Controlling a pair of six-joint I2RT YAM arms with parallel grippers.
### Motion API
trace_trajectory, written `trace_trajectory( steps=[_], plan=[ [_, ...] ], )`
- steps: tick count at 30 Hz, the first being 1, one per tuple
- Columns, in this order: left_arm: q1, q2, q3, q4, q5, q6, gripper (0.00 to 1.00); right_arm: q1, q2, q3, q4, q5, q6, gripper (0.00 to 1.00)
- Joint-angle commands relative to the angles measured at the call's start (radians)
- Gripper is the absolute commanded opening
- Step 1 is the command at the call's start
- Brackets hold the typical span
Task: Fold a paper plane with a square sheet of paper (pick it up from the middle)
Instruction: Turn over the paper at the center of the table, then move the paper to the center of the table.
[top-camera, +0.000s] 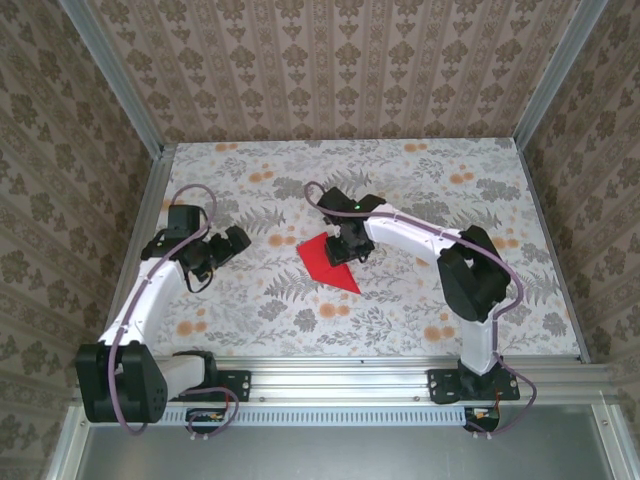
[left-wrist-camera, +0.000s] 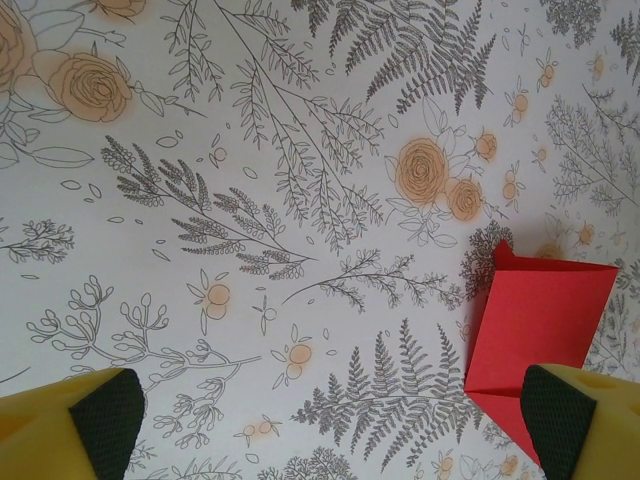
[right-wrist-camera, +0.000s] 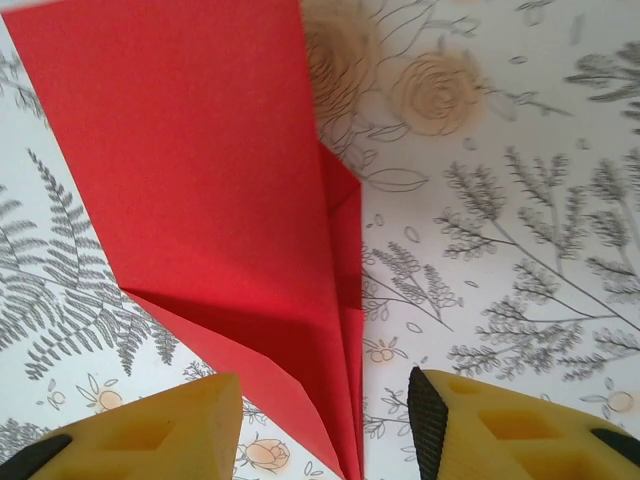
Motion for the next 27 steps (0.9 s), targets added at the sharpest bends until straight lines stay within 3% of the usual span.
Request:
trace_trajectory(
  steps=[1, 14, 19, 27],
  plan=[
    [0.005, 0.003, -0.013, 0.019, 0.025, 0.007, 1.00, 0.005, 0.042, -0.009, -0.022, -0.028, -0.071, 0.49],
    [-0.004, 0.023, -0.019, 0.035, 0.038, 0.004, 1.00, -0.044, 0.073, -0.082, 0.046, -0.094, -0.041, 0.37],
    [-0.019, 0.037, -0.027, 0.059, 0.048, 0.002, 1.00, -0.073, 0.074, -0.126, 0.118, -0.192, 0.005, 0.26],
    [-0.088, 0.087, -0.038, 0.098, 0.055, -0.005, 1.00, -0.101, 0.051, -0.229, 0.309, -0.354, 0.159, 0.19]
  ],
)
